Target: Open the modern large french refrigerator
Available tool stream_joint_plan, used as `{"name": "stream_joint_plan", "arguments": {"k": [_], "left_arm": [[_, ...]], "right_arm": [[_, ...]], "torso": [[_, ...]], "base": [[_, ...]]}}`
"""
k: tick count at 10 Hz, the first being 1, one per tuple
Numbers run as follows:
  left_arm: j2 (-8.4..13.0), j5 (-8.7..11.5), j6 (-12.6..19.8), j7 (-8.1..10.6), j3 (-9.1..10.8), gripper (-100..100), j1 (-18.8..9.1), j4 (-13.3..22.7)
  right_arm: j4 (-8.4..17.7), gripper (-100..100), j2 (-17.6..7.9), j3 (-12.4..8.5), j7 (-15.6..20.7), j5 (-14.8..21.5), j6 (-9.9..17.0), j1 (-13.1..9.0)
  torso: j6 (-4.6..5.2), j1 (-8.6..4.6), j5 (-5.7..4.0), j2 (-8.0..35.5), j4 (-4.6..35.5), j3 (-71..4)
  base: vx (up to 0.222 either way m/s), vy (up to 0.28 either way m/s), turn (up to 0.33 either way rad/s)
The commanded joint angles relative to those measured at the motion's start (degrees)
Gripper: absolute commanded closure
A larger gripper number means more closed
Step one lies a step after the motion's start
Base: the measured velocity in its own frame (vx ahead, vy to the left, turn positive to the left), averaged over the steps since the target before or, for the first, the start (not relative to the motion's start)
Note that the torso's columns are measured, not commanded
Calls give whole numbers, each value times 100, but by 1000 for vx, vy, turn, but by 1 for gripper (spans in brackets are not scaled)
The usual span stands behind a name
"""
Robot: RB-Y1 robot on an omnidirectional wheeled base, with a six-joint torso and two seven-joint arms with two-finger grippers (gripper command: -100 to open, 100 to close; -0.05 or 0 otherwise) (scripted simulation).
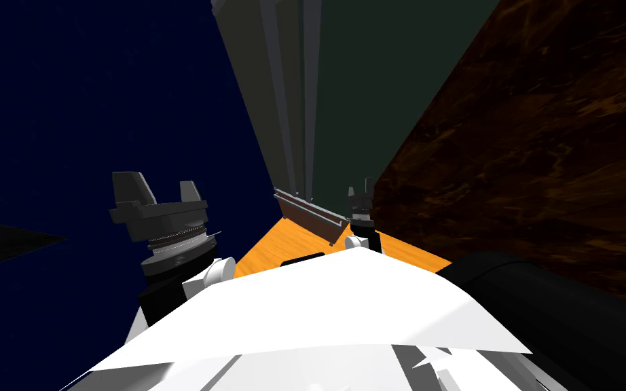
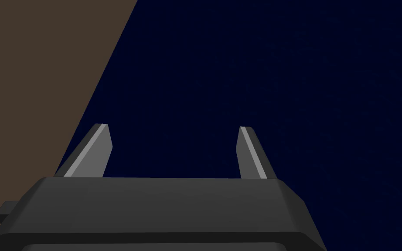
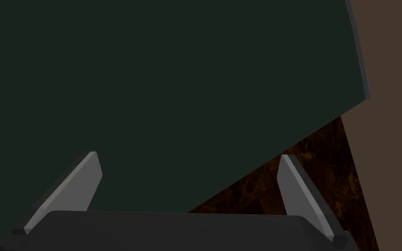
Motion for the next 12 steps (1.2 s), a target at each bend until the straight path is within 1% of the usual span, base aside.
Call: {"name": "stream_joint_plan", "arguments": {"k": [1,3,9,10,11,12], "left_arm": [[0,0,0,0,0,0,0,0],[0,0,0,0,0,0,0,-1],[0,0,0,0,0,0,0,-2],[0,0,-1,0,0,0,0,-2],[0,0,0,0,0,0,0,0],[0,0,0,0,0,0,0,1]], "right_arm": [[0,0,0,0,0,0,0,0],[-1,0,0,0,0,0,0,0],[-2,0,0,0,0,0,-1,0],[87,-100,-218,20,4,105,110,2],[177,-100,-375,40,7,213,224,5],[293,-100,-531,66,12,357,375,9]], "torso": [[0,0,0,232,235,-467],[0,0,0,1003,1006,-2014],[0,0,0,3539,3537,-7073],[0,0,0,3962,3960,-7919],[-1,-2,0,4155,4149,-8314],[-1,-2,-1,4207,4205,-8426]], "base": [[0,0,0],[0,0,0],[0,0,0],[6,-1,56],[3,-7,90],[0,-12,108]]}}
